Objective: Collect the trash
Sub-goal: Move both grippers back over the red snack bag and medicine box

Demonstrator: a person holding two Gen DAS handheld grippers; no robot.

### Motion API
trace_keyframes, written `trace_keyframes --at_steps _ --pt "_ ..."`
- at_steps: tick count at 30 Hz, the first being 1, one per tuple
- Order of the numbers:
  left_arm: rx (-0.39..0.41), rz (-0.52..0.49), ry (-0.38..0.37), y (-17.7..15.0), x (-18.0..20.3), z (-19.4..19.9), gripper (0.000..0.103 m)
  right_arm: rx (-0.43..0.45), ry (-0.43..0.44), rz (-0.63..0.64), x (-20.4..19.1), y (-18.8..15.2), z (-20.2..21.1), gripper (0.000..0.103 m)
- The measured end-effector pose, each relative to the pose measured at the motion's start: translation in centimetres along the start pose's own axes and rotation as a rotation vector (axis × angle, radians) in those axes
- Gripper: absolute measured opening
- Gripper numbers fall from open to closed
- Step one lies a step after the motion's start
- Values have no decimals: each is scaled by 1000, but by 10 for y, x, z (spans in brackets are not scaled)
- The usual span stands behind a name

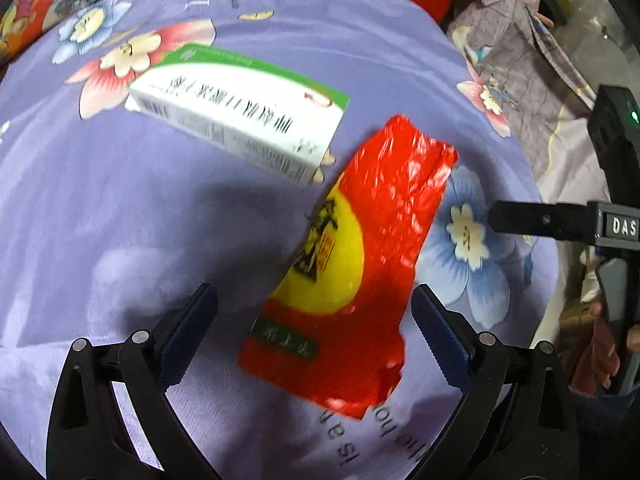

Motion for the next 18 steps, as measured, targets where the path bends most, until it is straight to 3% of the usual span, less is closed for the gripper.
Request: trace_keyframes --at_steps 3,7,11,15,18 --pt "3 -17 -10 -3 -1 -1 79 -12 0 -6 -2 -3 -4 82" --pt "-3 -39 -108 -6 12 -2 57 -19 -3 -18 -1 -5 -7 82" --pt "-23 -74 -207 -7 36 -9 52 -23 -10 -23 -3 -4 -9 82" --pt "-4 -59 -176 -6 32 -9 52 -38 -4 -12 -11 -1 -15 82" --pt "15 -13 -146 -4 8 -3 54 -57 3 2 -23 0 -25 82"
Point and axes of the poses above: each gripper's, at about its wrist camera, not at the fingertips, and z roughly against the way its jaws point, x to its right, y to its top, the point moved 9 cm from there along -z, roughly the way its jaws point, and after that the axes turned 5 degrees about -x, right-handed, at the moved point
